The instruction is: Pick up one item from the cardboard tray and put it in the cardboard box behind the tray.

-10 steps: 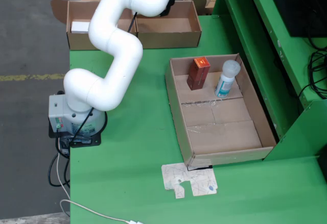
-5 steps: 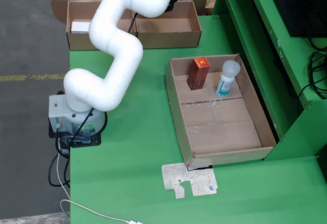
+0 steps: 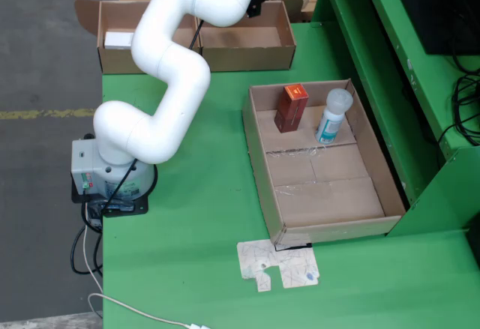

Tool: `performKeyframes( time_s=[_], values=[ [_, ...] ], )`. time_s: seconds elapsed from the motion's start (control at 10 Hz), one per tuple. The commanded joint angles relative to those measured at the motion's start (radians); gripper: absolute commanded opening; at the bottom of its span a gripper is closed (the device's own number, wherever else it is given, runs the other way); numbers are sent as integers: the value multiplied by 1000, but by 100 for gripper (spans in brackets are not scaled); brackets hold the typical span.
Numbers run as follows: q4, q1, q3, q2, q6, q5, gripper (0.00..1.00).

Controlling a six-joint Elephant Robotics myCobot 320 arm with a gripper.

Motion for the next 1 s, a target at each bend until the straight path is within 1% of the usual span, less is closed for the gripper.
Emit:
performKeyframes(
  time_s=[0.0, 0.2, 0.5, 0.7, 0.9],
  values=[
    [8, -12, 24, 21, -3, 4, 0],
    [6, -32, 24, 15, -23, 0, 0],
    [3, -42, 24, 8, -20, 1, 0],
    [29, -44, 24, -8, -38, -46, 0],
    [37, -48, 24, -19, -31, -48, 0]
  ],
)
